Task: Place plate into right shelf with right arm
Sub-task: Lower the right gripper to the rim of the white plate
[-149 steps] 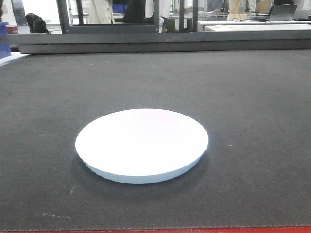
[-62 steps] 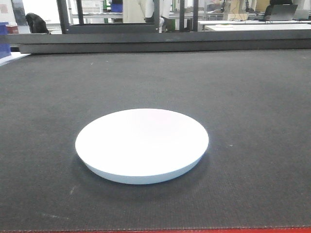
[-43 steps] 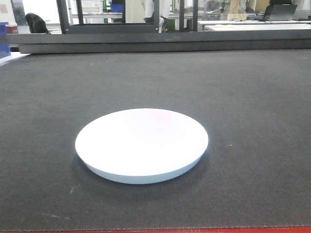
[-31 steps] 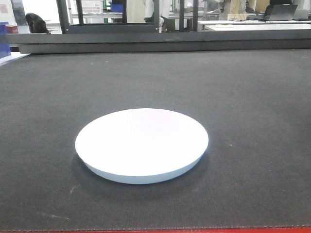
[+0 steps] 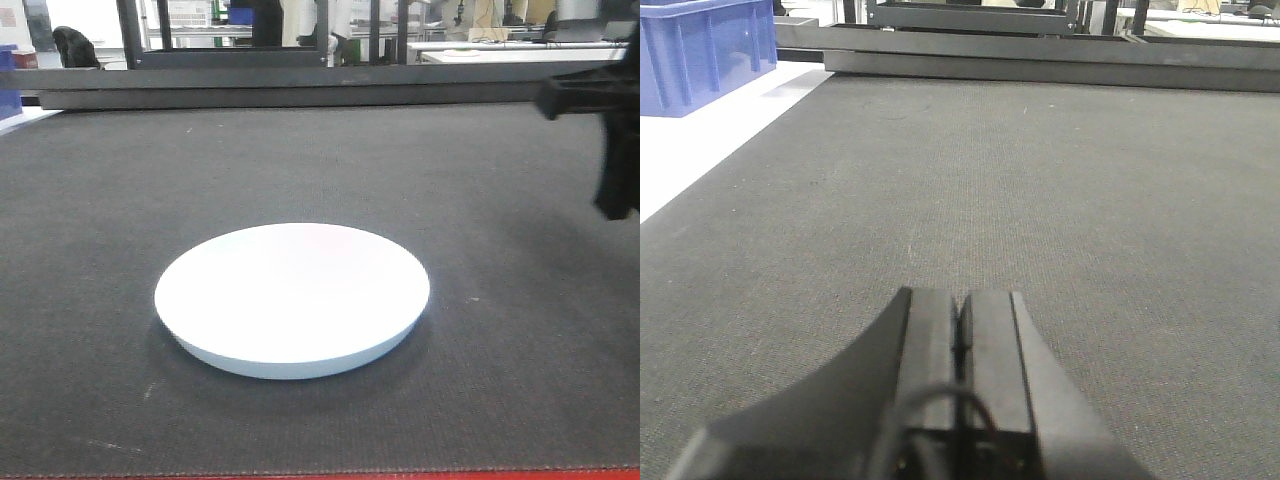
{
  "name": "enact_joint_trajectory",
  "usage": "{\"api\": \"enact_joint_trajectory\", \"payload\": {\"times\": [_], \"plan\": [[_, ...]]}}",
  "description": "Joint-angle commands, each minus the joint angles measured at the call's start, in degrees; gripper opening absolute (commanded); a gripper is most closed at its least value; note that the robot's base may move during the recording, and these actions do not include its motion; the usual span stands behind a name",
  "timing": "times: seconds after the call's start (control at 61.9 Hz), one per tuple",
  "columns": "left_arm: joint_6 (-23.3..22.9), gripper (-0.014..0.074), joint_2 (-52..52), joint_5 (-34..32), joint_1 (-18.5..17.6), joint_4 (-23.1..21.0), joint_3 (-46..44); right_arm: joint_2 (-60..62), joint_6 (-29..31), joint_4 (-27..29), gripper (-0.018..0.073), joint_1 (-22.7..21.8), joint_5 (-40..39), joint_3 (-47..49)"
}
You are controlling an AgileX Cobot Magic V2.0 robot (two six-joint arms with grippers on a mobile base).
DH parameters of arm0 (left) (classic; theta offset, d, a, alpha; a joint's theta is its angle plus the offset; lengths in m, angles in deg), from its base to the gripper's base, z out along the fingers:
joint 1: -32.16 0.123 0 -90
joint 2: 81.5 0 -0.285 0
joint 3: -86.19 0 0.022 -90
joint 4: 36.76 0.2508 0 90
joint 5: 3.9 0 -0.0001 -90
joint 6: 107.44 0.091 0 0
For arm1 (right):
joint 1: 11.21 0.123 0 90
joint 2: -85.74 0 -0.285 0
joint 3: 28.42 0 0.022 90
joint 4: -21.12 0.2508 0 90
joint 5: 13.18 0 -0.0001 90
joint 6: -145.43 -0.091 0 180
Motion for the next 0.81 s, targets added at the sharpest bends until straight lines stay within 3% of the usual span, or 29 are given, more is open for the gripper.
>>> {"api": "enact_joint_trajectory", "payload": {"times": [0.0, 0.113, 0.242, 0.468, 0.791], "plan": [[-0.40, -0.0128, -0.59, -5.16, -0.11, -0.47, 0.59, -1.59, -4.04, -0.26, 0.0503, 1.95, 2.67, 5.76], [-0.40, -0.0128, -0.59, -5.16, -0.11, -0.47, 0.59, -6.44, -7.59, 1.01, 0.0600, 4.57, 7.10, 11.54], [-0.40, -0.0128, -0.59, -5.16, -0.11, -0.47, 0.59, -10.41, -9.84, 1.82, 0.0563, 7.36, 10.38, 15.80], [-0.40, -0.0128, -0.59, -5.16, -0.11, -0.47, 0.59, -13.15, -10.92, 5.23, 0.0484, 11.78, 6.38, 16.40], [-0.40, -0.0128, -0.59, -5.16, -0.11, -0.47, 0.59, -13.77, -11.00, 6.28, 0.0484, 13.50, 3.68, 16.40]]}}
